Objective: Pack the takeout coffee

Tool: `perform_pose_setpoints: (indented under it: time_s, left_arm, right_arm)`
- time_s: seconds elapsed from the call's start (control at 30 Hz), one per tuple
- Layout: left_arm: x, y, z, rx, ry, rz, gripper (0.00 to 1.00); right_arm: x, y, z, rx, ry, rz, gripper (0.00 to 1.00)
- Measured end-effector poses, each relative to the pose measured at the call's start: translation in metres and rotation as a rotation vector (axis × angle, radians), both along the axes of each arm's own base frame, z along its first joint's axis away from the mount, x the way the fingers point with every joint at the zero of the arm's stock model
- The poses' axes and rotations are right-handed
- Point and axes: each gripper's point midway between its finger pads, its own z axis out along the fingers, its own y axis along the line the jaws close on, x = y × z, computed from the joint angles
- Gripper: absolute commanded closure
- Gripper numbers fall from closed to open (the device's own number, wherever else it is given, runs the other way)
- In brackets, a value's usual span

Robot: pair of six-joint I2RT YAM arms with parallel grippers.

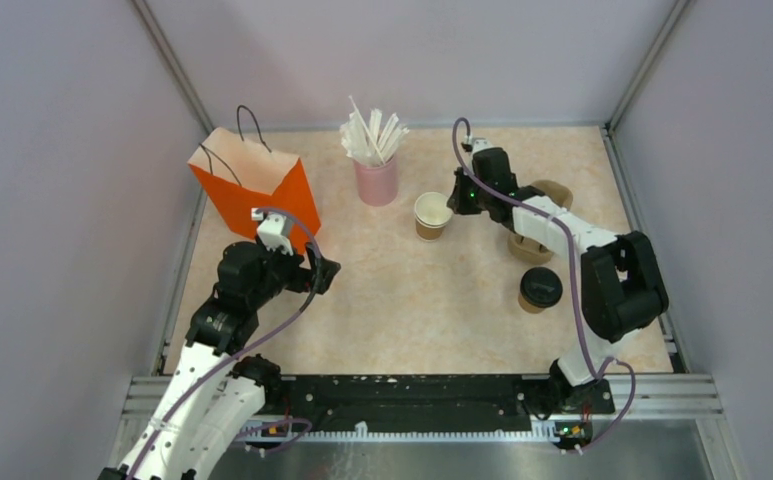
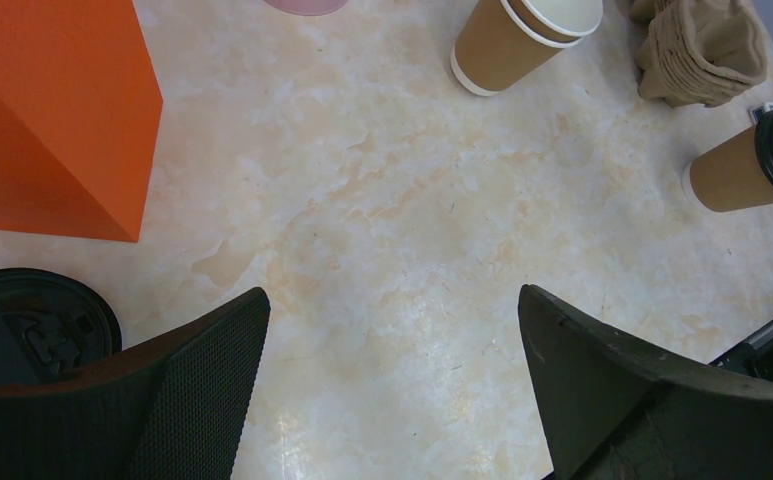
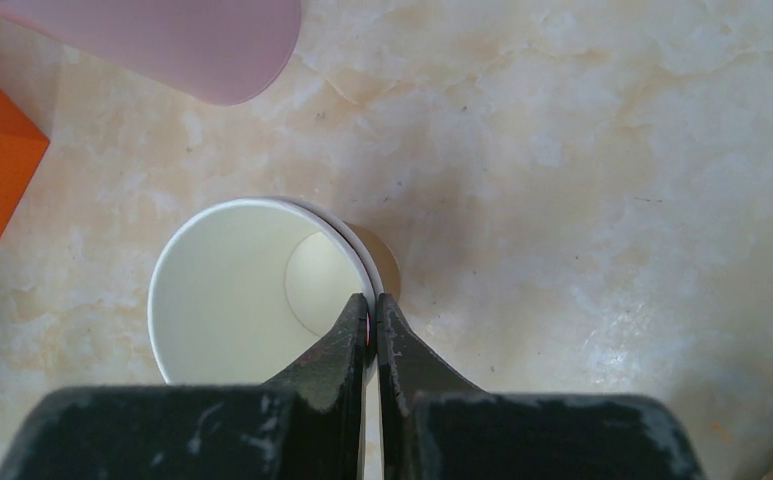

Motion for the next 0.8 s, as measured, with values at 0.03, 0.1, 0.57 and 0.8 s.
perform_pose_setpoints:
  time_s: [0.03,0.1,0.57,0.8]
  left_arm:
    - [0.000,0.000,0.000,0.000,0.000,0.000,0.01]
    - [0.000,0.000,0.000,0.000,0.000,0.000,0.01]
    - [-0.002,-0.004,0.000,-0.008,0.005,-0.025,0.04]
    - [-0.004,-0.007,-0.001,-0.010,0.008,-0.045,0.04]
  right_arm:
    - [0.001,0.001,0.003,0.000,-0.006,0.003,1.00]
    - [0.003,0.001,0.007,-0.001,-0.013,0.005,1.00]
    - [0.011,0.004,0.019,0.002,-0.017,0.001,1.00]
    - [0.012,0.004,0.014,-0.014,-0.004,0.011,1.00]
